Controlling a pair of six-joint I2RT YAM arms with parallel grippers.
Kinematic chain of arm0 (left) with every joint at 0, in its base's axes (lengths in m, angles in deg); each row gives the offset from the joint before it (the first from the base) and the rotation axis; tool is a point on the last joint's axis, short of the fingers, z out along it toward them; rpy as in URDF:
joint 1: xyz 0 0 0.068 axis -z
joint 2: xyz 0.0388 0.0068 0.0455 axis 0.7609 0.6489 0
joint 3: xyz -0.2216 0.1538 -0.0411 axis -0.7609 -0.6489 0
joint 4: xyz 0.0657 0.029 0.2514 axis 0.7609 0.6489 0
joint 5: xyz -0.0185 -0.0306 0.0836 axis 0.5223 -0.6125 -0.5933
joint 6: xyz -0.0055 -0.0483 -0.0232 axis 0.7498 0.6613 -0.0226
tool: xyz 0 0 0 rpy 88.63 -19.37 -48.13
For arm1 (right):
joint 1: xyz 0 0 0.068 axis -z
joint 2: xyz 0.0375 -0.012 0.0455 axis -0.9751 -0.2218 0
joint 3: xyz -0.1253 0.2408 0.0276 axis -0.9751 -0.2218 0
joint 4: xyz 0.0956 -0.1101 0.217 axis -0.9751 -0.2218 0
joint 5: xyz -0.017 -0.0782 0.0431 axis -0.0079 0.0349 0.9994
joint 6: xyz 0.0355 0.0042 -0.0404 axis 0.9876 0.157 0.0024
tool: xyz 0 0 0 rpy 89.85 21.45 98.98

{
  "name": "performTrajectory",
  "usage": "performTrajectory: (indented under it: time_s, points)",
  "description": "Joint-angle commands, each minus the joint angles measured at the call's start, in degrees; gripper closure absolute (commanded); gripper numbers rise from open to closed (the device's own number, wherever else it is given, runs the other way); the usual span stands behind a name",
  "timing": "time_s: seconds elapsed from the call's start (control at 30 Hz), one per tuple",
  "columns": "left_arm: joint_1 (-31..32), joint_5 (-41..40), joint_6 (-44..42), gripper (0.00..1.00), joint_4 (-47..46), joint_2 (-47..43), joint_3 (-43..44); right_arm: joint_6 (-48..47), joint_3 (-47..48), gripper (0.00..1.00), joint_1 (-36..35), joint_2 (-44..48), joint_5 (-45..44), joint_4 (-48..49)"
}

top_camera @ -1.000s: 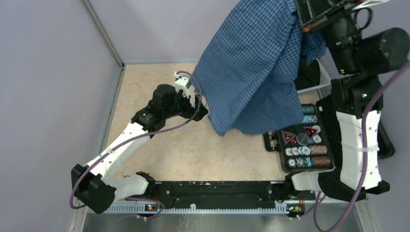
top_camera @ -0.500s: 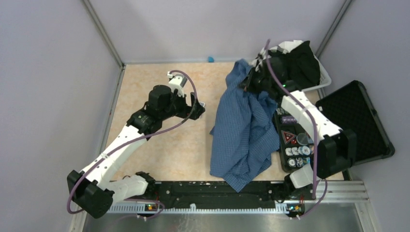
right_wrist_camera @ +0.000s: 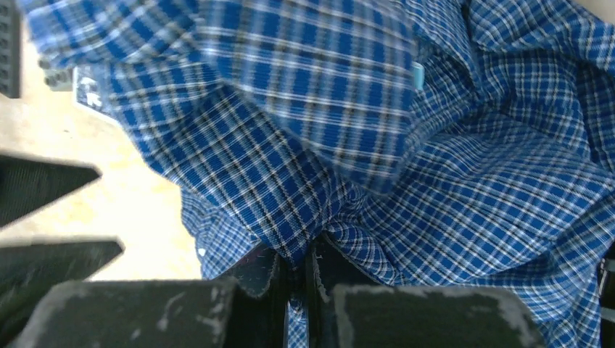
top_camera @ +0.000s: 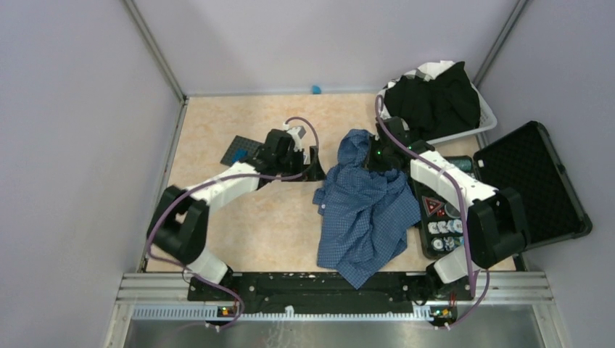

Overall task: Fold and stack the long sleeve shirts
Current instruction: Place the shirt at the center of the board.

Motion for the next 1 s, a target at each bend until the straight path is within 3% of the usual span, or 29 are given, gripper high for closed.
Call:
performTrajectory:
  time_s: [0.0, 0.13, 0.27, 0.6, 0.8, 0.97]
  points:
    - [-0.71, 0.14, 3.86, 0.01, -9.08, 12.65, 10.14, 0.78, -2.36, 1.00, -0.37, 4.18, -2.30, 1.80]
    - [-2.07, 1.12, 4.94, 0.01, -13.38, 20.13, 13.68, 1.00, -4.04, 1.00, -0.37, 7.08, -2.72, 1.48]
    - [-3.09, 2.25, 5.86, 0.01, -11.26, 25.96, 17.91, 1.34, -5.54, 1.00, -0.39, 8.79, -2.79, 1.33]
    - [-11.50, -0.93, 3.43, 0.01, -8.86, 25.10, 11.16, 1.37, -6.67, 1.00, -0.37, 8.83, -1.18, 3.27]
    - [-17.24, -5.37, 0.33, 0.01, -1.64, 24.75, 12.13, 1.42, -6.68, 1.00, -0.40, 7.05, 0.83, 5.21]
    - [-23.76, -4.61, -0.39, 0.01, 0.12, 25.70, 12.76, 1.22, -6.45, 1.00, -0.41, 5.44, 2.84, 6.25]
